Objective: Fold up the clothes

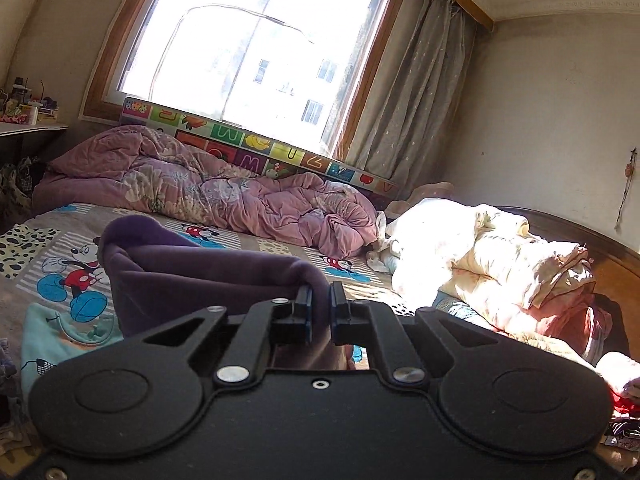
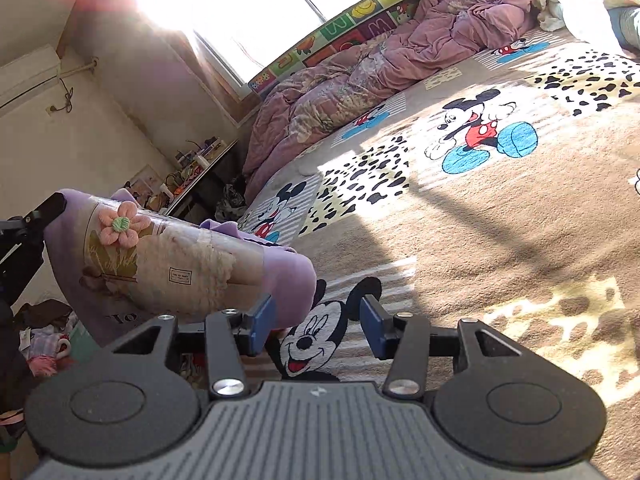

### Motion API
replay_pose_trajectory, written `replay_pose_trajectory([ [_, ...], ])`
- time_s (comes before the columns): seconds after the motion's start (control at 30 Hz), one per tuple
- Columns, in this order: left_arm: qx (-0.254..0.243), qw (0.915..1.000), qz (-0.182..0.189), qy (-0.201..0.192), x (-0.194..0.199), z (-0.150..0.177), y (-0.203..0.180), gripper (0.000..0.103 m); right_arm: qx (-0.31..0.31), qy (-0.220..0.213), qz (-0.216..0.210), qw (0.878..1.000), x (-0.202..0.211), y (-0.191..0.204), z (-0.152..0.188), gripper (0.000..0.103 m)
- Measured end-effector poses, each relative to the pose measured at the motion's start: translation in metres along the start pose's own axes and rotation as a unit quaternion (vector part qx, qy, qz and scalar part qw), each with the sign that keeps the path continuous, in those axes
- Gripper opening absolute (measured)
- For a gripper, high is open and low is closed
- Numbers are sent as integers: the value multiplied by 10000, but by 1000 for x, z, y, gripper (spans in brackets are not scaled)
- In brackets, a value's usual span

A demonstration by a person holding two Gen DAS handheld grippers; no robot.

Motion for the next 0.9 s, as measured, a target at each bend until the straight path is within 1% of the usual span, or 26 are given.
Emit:
replay_pose_trajectory([
  [0.1,-275,9996,24,-8,-5,-17,-25,5,-168,-1,-131,9998,42,-16,16,52],
  [0.2,-322,9995,13,5,-10,-27,-44,5,-331,-58,-317,9989,83,-31,32,55],
  [0.27,-351,9994,9,-25,-11,-31,-57,5,-436,-143,-366,9983,109,-41,40,55],
  [0.4,-468,9989,-34,-21,-13,-36,-82,5,-574,-347,-269,9974,147,-59,52,55],
  [0.5,-1034,9945,75,178,-1,-26,-105,5,-547,-436,-262,9972,176,-69,61,55],
  [0.57,-1433,9881,127,552,10,-1,-110,5,-505,-468,-261,9973,191,-74,69,56],
  [0.6,-1630,9837,152,748,16,12,-112,5,-489,-483,-253,9973,199,-77,75,59],
  [0.67,-2003,9722,168,1203,27,43,-112,5,-355,-542,-150,9978,209,-80,89,63],
  [0.7,-2089,9673,156,1427,32,60,-109,6,-285,-573,-96,9979,214,-81,97,64],
  [0.73,-2113,9615,102,1752,37,80,-101,7,-265,-548,-90,9981,215,-83,103,64],
  [0.77,-2126,9544,41,2095,43,101,-94,9,-252,-516,-92,9983,215,-84,110,65],
  [0.8,-2270,9420,-157,2467,45,118,-87,11,-256,-476,-98,9985,211,-84,117,65],
  [0.87,-2432,9265,-413,2841,55,136,-73,13,-269,-395,-111,9988,203,-85,131,65],
  [0.9,-2290,9299,-478,2838,65,133,-65,13,-275,-354,-117,9989,199,-85,138,65],
])
Point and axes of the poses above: each gripper's, at about its wrist camera, not at the fingertips, and x roughly against the way its jaws point, y to its left, z to its underside, the point moved 3 cm from there along -x, roughly the way its jaws point, and after that the axes turned 15 degrees about -x, right-handed, at the moved point
